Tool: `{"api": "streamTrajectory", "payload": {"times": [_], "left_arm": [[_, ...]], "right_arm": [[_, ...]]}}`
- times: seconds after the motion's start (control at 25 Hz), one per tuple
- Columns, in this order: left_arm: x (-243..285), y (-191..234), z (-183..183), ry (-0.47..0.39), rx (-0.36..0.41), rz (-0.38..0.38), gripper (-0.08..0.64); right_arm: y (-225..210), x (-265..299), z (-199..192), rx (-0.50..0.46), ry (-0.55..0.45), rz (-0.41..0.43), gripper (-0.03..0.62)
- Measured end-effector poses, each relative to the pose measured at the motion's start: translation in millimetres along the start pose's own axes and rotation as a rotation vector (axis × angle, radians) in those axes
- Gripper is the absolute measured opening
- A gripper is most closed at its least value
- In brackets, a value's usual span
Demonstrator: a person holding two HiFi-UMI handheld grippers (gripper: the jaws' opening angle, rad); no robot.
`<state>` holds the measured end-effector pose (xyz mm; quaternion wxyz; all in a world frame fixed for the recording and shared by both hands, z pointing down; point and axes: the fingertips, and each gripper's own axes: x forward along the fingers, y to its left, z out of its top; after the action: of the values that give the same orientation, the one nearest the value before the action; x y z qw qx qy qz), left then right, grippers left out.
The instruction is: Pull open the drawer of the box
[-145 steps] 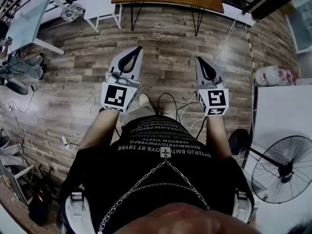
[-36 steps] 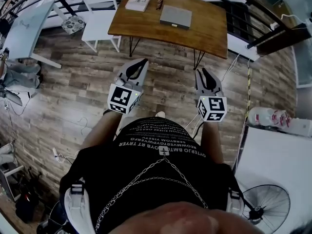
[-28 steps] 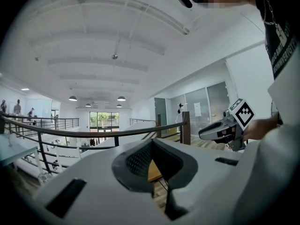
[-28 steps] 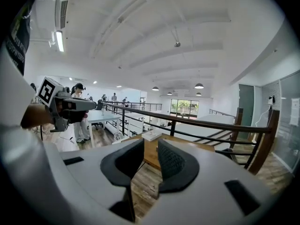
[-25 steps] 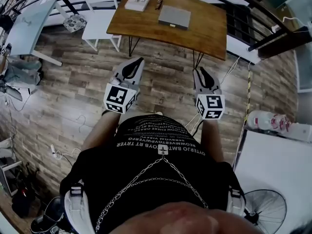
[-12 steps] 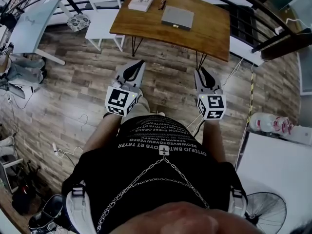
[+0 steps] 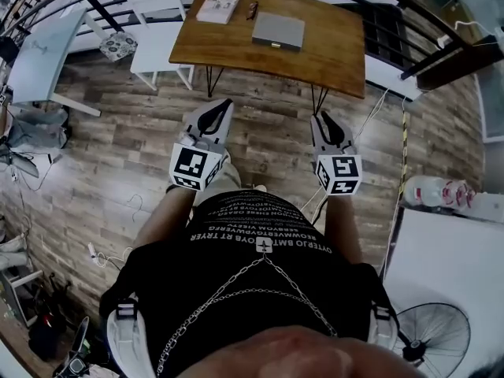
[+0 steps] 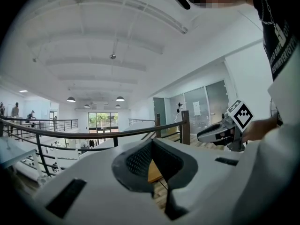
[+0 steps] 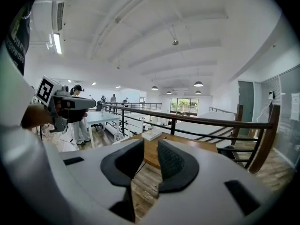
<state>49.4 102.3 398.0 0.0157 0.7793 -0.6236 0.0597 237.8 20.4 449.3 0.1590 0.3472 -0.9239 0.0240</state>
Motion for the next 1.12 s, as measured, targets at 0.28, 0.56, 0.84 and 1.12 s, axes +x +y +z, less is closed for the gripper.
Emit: {"api": "streamTrajectory", "payload": {"times": [0.28, 0.56, 0.84, 1.12], "left_arm": [[23.4, 3.9, -3.1, 0.024, 0.009, -0.052, 0.006], [48.2, 36.7, -5.9, 0.039, -0.001, -0.071, 0.006], [76.9, 71.3, -5.2, 0.025, -0.011, -0.084, 0.006], [92.1, 98.9, -9.9, 0.028, -0.011, -0.083, 0.006]], "right_arm": [[-0.9, 23.7, 3.6, 0.012, 0.012, 0.000, 0.086], [-5.5, 60.1, 19.7, 0.003, 0.019, -0.009, 0.086], [-7.4, 100.8, 28.7, 0.004, 0.038, -0.010, 0.086], [-4.1, 132.3, 33.4, 0.007, 0.047, -0.002, 0.086]]}}
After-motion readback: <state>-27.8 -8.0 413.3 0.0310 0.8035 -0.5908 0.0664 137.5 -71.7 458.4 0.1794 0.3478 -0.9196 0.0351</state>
